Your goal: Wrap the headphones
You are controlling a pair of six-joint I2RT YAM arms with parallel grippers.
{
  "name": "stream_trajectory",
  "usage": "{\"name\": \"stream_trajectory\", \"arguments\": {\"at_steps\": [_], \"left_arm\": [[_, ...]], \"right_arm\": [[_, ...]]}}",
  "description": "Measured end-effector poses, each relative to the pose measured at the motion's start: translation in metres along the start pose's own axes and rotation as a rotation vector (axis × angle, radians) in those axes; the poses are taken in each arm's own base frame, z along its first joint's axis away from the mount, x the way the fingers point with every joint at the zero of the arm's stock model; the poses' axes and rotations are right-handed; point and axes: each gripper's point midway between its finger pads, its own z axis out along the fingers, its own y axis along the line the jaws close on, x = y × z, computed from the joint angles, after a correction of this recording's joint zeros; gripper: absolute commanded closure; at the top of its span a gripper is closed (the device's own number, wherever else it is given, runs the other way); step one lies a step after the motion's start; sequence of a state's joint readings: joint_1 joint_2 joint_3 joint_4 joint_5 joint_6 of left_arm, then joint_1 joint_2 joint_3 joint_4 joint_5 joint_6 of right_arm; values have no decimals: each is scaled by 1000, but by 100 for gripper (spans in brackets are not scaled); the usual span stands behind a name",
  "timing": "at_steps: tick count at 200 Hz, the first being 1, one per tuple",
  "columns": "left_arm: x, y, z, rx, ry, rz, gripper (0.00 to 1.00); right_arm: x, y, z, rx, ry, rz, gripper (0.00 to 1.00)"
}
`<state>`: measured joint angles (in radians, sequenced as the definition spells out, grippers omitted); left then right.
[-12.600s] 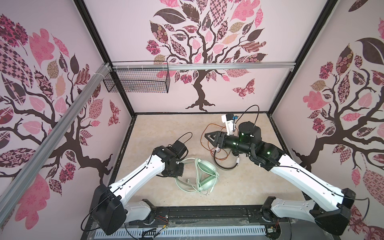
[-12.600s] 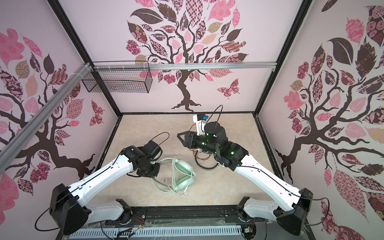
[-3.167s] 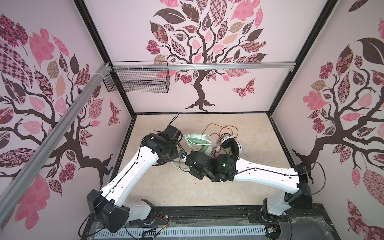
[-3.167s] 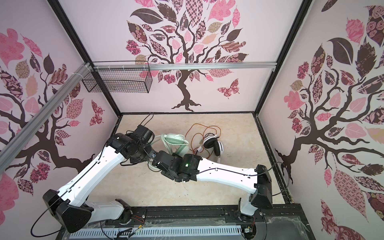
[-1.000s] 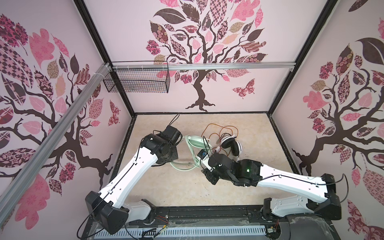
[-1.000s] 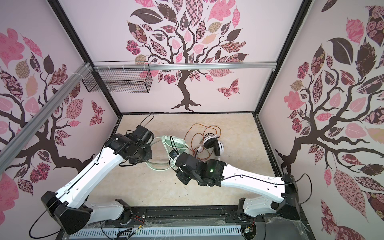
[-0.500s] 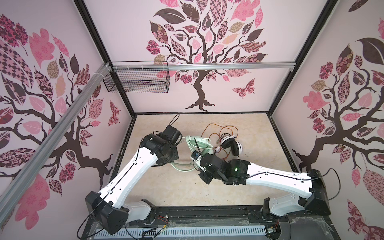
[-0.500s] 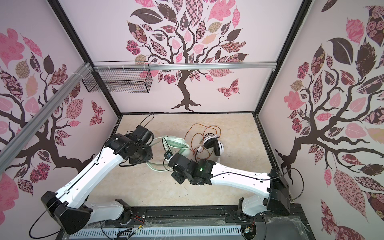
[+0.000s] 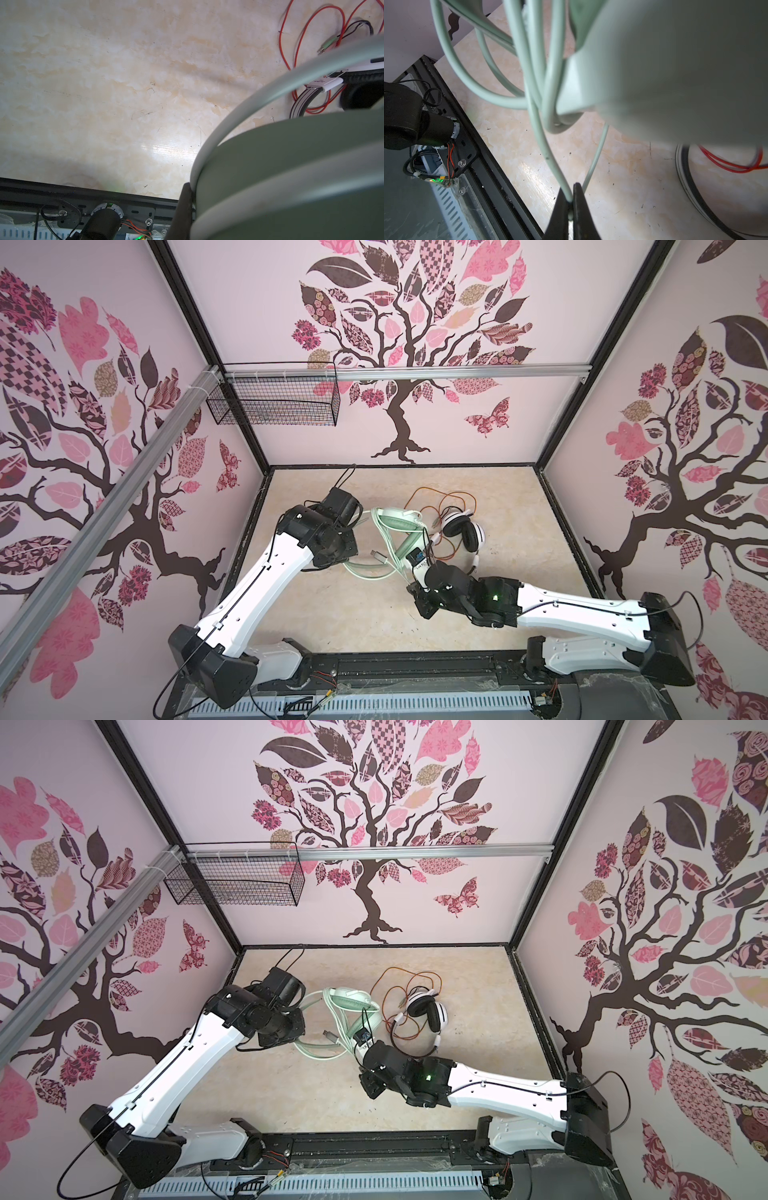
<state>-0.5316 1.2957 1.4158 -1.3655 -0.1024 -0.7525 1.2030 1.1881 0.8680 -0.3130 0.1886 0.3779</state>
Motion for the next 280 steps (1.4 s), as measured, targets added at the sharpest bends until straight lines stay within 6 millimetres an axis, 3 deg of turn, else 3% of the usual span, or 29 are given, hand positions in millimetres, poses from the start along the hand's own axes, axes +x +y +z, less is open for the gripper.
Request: {"name": "stream_trajectory", "arguments": {"at_steps": [22, 42, 71, 92, 132, 185, 222, 280], "left_arm": [[0, -1, -1, 7, 1, -2, 100], [0, -1, -1, 8, 1, -5, 100], [-1, -2, -2, 18, -6, -12, 100], [-3, -3, -3, 25, -12, -16, 100], [-4, -5, -3, 36, -16, -17, 100], [-4, -4, -7, 42, -32, -19, 100], [-4, -4, -7, 42, -32, -19, 100], [-5, -3, -7, 38, -36, -19, 100]], "right_arm": [[-5, 3, -4, -14, -17, 12, 100], [-6, 7, -4, -36, -13, 17, 78], [-5, 14, -4, -69, -1, 7, 71], [-17, 20, -4, -82, -10, -5, 66], [-49, 31, -11, -93, -70, -22, 68], [-60, 43, -30, -139, -52, -94, 74], [-97, 38, -52, -50, -95, -160, 72], [-73, 16, -23, 88, 40, -261, 72]]}}
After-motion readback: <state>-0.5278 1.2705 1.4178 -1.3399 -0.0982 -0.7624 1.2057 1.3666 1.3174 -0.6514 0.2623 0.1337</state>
